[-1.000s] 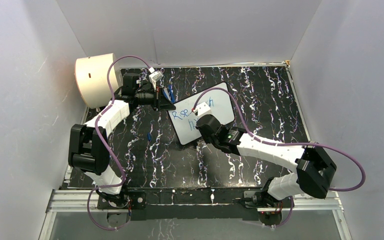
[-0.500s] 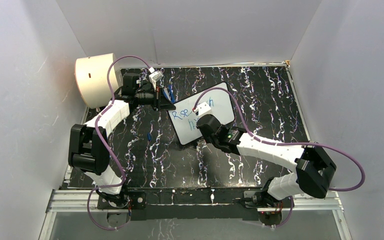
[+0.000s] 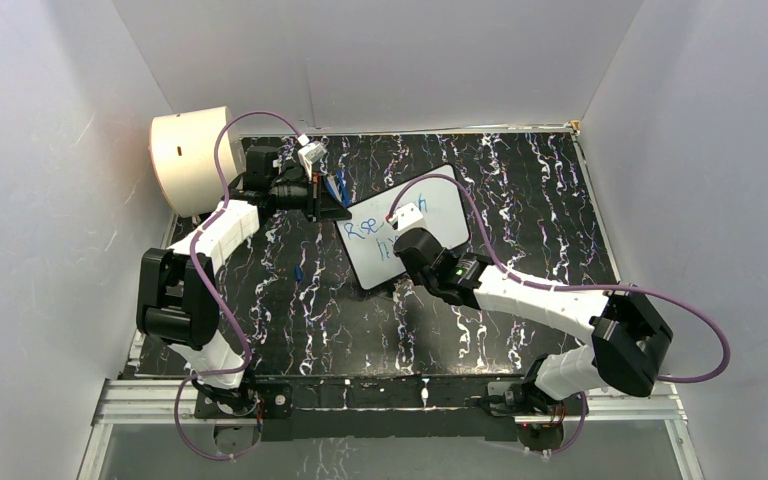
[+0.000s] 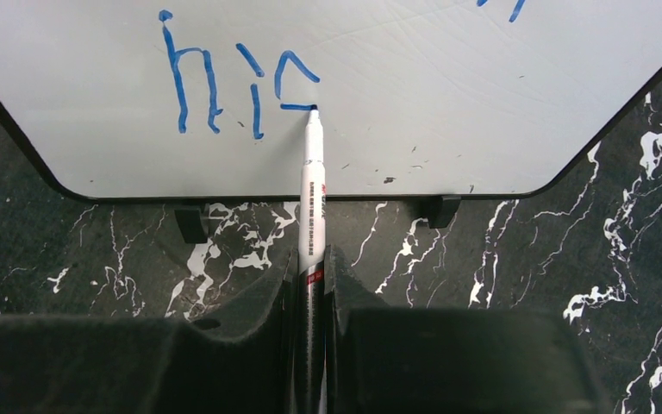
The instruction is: Write a sentence on the whiteboard
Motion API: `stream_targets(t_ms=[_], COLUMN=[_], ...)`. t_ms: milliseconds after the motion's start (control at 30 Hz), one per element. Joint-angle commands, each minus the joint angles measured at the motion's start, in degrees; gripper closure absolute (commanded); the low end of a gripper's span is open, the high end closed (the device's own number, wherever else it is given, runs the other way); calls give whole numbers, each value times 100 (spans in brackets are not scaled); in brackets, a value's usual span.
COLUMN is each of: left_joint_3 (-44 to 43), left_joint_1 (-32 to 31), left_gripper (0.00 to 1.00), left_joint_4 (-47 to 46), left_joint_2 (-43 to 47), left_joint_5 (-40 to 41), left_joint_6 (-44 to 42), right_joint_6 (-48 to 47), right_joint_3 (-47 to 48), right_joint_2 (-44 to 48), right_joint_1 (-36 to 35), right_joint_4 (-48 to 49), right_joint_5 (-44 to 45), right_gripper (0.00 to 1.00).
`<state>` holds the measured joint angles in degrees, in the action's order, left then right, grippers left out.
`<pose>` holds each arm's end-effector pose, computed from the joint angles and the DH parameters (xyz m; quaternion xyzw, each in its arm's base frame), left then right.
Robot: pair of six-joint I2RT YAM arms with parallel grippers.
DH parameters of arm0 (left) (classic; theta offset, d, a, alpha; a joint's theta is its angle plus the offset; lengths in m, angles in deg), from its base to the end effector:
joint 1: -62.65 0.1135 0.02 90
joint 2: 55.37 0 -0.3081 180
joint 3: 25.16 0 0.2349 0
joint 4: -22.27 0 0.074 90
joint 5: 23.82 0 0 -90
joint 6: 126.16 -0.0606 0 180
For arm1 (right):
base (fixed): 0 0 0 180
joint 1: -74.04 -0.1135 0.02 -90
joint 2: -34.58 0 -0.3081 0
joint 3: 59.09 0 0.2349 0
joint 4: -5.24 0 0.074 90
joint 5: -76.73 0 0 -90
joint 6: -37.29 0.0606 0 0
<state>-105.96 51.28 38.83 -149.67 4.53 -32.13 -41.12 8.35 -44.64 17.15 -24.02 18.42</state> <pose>0.3429 -0.1233 0.3144 0.3031 0.7260 -0.4974 0.3656 0.1835 0.2230 0.2858 -0.2328 0.8516 0.0189 0.4694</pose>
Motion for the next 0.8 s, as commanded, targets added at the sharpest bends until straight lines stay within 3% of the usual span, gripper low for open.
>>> stream_targets(t_ms=[0, 767], left_joint_3=[-77, -74], left_joint_1=[-129, -128], left_gripper=[100, 100], left_joint_4=[255, 264], left_joint_2=[48, 43], left_joint_5=[-119, -108], left_joint_6=[-104, -96], right_joint_6=[-93, -261], right_joint_3=[249, 321], right_joint_2=[60, 258], right_joint_1=[90, 90], right_joint_4=[547, 854], right_joint_5=[360, 104], right_gripper=[100, 100])
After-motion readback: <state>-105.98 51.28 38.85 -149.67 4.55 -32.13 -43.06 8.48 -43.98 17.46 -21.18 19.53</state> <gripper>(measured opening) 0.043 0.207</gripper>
